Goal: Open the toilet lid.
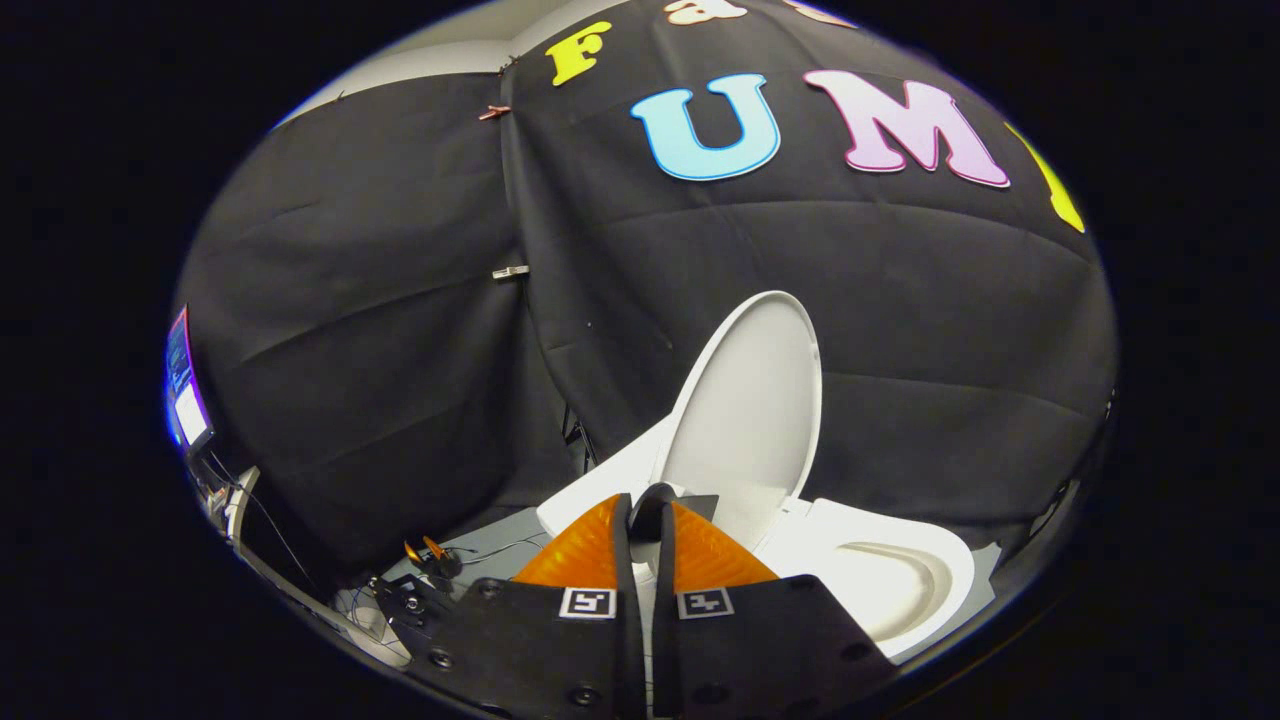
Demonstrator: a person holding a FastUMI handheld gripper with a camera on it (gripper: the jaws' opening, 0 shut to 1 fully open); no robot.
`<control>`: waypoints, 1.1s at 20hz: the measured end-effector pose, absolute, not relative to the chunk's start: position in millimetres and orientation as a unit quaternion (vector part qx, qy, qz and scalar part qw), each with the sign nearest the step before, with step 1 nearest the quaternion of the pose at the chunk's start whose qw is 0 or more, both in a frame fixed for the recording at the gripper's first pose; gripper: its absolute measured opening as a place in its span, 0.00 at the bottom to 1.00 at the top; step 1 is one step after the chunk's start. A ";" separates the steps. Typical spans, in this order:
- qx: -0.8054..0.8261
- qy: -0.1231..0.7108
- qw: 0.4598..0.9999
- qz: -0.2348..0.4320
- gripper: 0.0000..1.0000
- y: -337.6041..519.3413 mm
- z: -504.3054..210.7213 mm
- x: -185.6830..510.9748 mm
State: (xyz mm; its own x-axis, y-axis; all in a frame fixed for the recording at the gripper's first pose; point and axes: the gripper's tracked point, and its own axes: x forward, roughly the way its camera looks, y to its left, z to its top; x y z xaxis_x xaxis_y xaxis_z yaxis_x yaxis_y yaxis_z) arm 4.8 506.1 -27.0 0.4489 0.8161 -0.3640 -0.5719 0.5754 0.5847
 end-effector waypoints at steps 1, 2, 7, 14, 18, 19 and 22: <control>0.192 0.316 0.828 0.422 0.08 512.7 -26.1 5.4; 0.193 0.315 0.826 0.425 0.08 516.3 -25.6 4.5; 0.194 0.315 0.820 0.437 0.08 536.4 -23.2 1.3; 0.176 0.309 0.813 0.461 0.15 576.4 -18.7 -6.9; 0.186 0.325 0.781 0.501 0.56 599.4 -18.2 -33.8; 0.180 0.331 0.780 0.499 0.71 600.7 -25.1 -35.0; 0.183 0.321 0.787 0.494 1.00 602.6 -30.8 -31.1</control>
